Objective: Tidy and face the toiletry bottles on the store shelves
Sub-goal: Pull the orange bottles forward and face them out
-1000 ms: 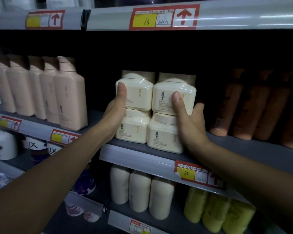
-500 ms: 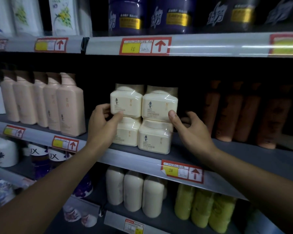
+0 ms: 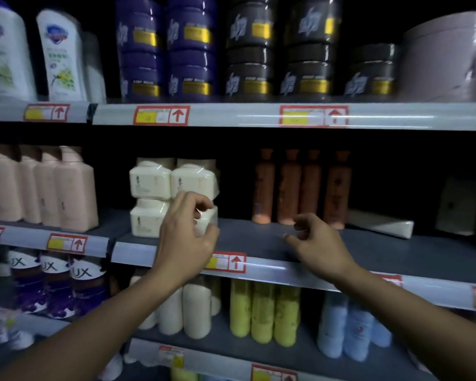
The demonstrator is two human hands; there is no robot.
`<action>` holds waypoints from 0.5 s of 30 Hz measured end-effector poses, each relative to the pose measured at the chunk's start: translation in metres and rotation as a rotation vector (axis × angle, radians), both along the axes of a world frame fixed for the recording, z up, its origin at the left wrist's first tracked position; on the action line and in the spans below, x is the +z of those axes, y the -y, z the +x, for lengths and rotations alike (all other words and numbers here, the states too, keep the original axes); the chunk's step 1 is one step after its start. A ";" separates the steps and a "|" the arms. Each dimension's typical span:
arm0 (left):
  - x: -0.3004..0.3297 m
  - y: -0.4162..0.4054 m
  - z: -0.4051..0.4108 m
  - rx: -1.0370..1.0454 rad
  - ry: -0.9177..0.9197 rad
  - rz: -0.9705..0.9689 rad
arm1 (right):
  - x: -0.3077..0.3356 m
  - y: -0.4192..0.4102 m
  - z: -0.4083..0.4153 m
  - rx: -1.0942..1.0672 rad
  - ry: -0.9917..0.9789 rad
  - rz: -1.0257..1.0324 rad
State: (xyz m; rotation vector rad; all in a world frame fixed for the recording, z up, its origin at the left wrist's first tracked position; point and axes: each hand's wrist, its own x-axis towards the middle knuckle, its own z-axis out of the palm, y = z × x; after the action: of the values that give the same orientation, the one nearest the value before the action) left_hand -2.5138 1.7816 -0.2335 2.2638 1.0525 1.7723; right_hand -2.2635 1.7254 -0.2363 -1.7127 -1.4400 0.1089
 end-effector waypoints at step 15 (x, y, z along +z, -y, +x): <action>0.008 0.001 0.123 -0.206 -0.199 -0.358 | 0.010 0.048 0.088 -0.127 -0.014 0.006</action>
State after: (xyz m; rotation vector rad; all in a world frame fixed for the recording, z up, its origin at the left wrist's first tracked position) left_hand -2.3903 1.7808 -0.2253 2.2552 1.0246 1.1924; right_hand -2.1759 1.6776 -0.2261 -1.7903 -1.3161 0.0477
